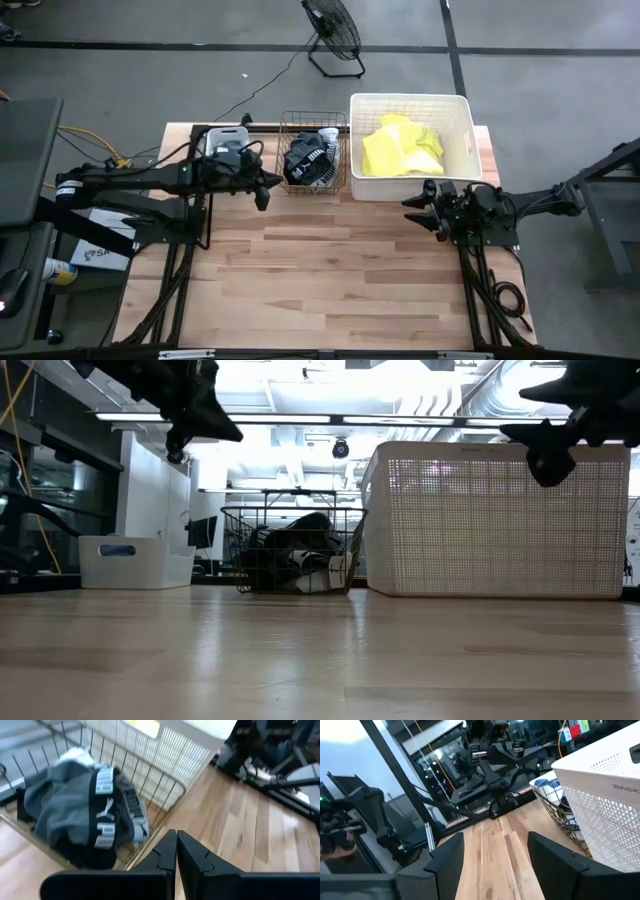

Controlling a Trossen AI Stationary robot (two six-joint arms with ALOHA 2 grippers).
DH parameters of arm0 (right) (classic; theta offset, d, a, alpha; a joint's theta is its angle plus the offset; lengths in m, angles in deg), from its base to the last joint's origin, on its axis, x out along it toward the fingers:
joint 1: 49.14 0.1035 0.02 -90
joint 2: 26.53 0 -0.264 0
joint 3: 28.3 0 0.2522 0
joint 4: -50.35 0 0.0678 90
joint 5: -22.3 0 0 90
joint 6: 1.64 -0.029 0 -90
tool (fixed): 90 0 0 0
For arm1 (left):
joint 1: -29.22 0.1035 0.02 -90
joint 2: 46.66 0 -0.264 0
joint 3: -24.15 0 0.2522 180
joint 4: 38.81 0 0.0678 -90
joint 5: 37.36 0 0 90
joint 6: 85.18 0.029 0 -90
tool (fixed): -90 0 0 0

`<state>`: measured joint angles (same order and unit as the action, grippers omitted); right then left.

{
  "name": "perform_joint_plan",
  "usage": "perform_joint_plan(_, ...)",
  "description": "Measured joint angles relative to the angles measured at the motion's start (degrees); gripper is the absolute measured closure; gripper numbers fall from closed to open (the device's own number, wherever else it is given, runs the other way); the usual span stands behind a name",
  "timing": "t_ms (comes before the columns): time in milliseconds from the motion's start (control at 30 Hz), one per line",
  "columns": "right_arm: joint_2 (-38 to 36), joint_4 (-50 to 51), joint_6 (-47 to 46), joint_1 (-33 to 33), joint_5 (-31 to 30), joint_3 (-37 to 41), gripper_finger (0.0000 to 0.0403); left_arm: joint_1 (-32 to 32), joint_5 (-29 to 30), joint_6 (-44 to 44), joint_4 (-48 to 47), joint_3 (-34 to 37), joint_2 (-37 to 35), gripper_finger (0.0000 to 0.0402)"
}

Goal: Pick & Place Cloths
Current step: Return to Home Position

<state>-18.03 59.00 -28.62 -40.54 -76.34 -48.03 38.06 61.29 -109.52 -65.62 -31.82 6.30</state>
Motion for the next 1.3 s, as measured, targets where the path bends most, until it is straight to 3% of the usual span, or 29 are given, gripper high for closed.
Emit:
perform_joint_plan(267,-3.64,-1.23,-0.63,-0.02,0.21,4.36,0.0192,-5.79,7.43,-0.39,6.68,3.04,-0.01,0.0391)
perform_joint_plan(767,-7.23,2.91,1.84,-0.04,3.23,5.50,0.0192,-16.86,18.39,-2.45,7.04,3.44,-2.31,0.0391)
perform_joint_plan(1067,-7.16,3.01,2.82,-0.04,4.50,5.52,0.0192,-18.00,18.76,-0.38,6.94,3.44,-3.43,0.0391)
perform_joint_plan(1300,-7.16,3.05,2.84,-0.04,4.52,5.55,0.0192,-17.90,13.48,5.51,7.00,3.44,-3.43,0.0391)
